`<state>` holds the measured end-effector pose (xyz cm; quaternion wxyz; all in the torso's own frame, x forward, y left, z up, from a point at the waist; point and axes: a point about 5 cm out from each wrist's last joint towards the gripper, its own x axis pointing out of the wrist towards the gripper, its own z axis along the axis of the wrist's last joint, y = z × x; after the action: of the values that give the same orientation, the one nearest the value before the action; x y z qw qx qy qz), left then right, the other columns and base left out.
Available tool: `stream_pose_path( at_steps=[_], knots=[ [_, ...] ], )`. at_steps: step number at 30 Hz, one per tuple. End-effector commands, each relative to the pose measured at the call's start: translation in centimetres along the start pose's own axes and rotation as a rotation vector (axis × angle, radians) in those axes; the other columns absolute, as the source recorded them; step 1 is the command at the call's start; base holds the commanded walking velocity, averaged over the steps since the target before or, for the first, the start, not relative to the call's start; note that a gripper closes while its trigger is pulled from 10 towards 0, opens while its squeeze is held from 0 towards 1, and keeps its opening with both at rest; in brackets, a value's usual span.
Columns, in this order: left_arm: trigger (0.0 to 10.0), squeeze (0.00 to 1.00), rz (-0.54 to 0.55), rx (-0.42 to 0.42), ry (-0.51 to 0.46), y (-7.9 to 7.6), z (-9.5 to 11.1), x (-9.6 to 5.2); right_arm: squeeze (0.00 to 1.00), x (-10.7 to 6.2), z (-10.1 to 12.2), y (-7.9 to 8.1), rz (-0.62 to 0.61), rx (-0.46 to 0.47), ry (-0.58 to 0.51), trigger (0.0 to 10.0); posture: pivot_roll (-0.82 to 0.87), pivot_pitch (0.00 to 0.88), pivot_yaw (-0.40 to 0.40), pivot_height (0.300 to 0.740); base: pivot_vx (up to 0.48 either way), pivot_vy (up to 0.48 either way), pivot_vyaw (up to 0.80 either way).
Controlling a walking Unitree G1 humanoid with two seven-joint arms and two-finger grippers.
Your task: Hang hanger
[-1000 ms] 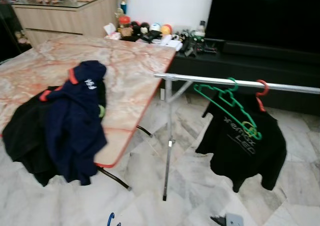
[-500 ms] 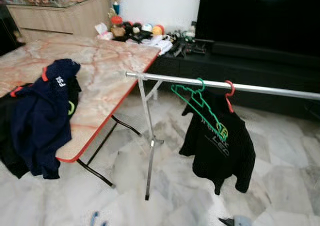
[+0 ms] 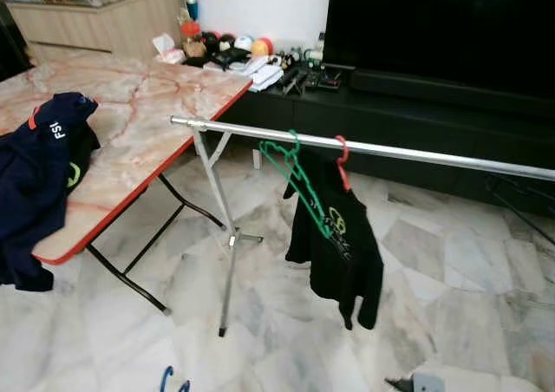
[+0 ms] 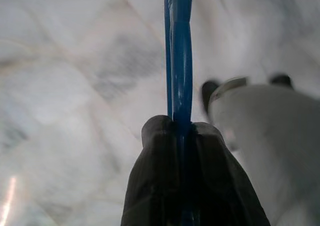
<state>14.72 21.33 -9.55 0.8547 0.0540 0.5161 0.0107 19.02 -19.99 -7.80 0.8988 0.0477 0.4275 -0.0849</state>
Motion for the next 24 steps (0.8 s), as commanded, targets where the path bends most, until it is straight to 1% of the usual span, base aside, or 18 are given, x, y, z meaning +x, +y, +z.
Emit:
stream_pose_path(
  at_steps=[1,2,3,6,10,20,24],
  knots=[
    [10.0,0.0,-0.007,0.004,0.044,-0.03,-1.16,-0.14,0.0,-0.24,-1.3,0.27,0.008,0.014,0.039,10.0,-0.07,0.13,-0.019,0.74,0.0,-0.375,-0.8],
    [10.0,0.0,-0.011,0.006,0.044,-0.12,-1.19,-0.14,0.0,-0.24,-1.29,0.32,0.014,-0.01,0.04,10.0,-0.07,0.132,-0.021,0.74,0.0,-0.375,-0.8],
    [10.0,0.0,-0.012,0.006,0.043,-0.16,-1.2,-0.14,0.0,-0.24,-1.3,0.34,0.013,-0.015,0.04,10.0,-0.07,0.135,-0.019,0.74,0.0,-0.371,-0.65],
    [10.0,0.0,-0.014,0.007,0.045,-0.37,-1.28,-0.13,0.0,-0.24,-1.32,0.41,0.009,-0.007,0.039,10.0,-0.07,0.137,-0.016,0.74,0.0,-0.375,-0.51],
    [10.0,0.0,-0.016,0.013,0.048,-0.36,-1.28,-0.13,0.0,-0.24,-1.3,0.66,0.023,-0.042,0.036,10.0,-0.07,0.142,-0.013,0.74,0.0,-0.373,0.0],
    [10.0,0.0,-0.011,0.012,0.051,-0.11,-1.19,-0.13,0.0,-0.24,-1.37,0.65,0.01,-0.017,0.039,10.0,-0.07,0.147,-0.014,0.74,0.0,-0.374,0.0],
    [10.0,0.0,-0.01,0.012,0.055,-0.07,-1.28,-0.14,0.0,-0.26,-1.54,0.73,0.014,-0.02,0.05,10.0,-0.07,0.149,-0.014,0.74,0.0,-0.372,-0.78]
  ],
)
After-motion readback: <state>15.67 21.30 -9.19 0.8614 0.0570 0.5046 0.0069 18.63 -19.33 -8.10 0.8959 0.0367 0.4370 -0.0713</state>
